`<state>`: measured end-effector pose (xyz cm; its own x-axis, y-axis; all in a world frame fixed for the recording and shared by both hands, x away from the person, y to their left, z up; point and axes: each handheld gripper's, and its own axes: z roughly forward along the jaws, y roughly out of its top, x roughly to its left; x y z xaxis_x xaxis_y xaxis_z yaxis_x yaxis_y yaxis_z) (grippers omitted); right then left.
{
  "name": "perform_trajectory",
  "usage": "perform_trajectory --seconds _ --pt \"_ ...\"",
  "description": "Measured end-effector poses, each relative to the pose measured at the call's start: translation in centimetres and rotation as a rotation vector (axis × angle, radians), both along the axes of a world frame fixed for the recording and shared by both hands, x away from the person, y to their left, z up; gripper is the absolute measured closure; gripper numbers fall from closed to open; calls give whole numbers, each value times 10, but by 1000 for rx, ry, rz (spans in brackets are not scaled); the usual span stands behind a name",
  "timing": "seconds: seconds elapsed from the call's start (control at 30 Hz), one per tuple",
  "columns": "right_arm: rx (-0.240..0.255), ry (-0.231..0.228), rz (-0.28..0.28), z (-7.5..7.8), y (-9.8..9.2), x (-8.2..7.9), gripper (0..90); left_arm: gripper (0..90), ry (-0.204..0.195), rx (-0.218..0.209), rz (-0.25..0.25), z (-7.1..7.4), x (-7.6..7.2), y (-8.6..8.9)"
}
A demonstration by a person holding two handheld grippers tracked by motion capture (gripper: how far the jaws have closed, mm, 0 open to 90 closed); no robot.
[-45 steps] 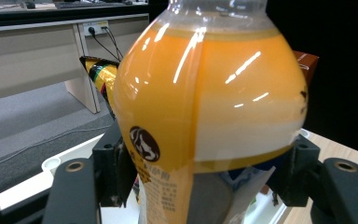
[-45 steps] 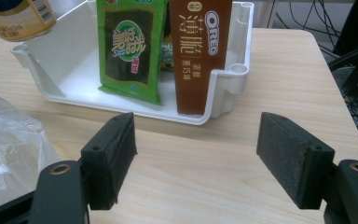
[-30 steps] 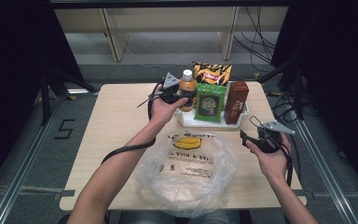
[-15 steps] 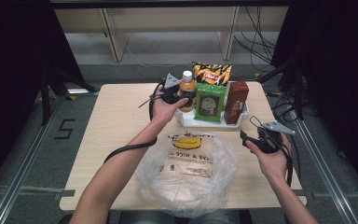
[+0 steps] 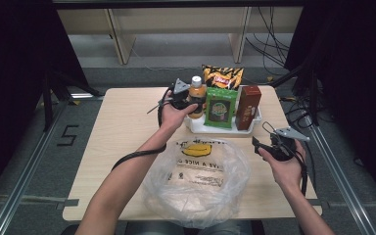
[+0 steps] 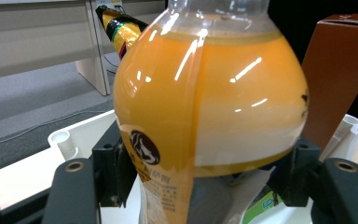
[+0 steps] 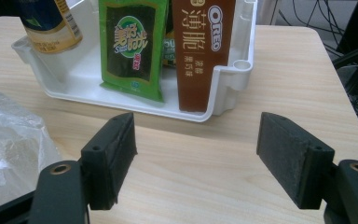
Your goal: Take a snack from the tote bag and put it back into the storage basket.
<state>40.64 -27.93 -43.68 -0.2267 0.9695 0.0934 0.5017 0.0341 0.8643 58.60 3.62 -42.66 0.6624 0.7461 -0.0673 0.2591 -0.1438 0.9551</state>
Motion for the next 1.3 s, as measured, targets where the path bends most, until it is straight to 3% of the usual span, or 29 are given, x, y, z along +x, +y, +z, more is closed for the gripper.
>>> perform_trajectory --seconds 0.37,0.4,0.43,1.3 --pt "6 23 -8 0 1 -1 288 343 12 17 2 -7 3 -2" --pt "10 23 -6 0 1 -1 288 343 13 19 0 -8 4 -2" --pt "-23 2 12 0 -2 1 288 343 14 20 1 -8 4 -2" --pt "-12 10 28 -1 -1 1 288 342 41 46 11 -22 8 -6"
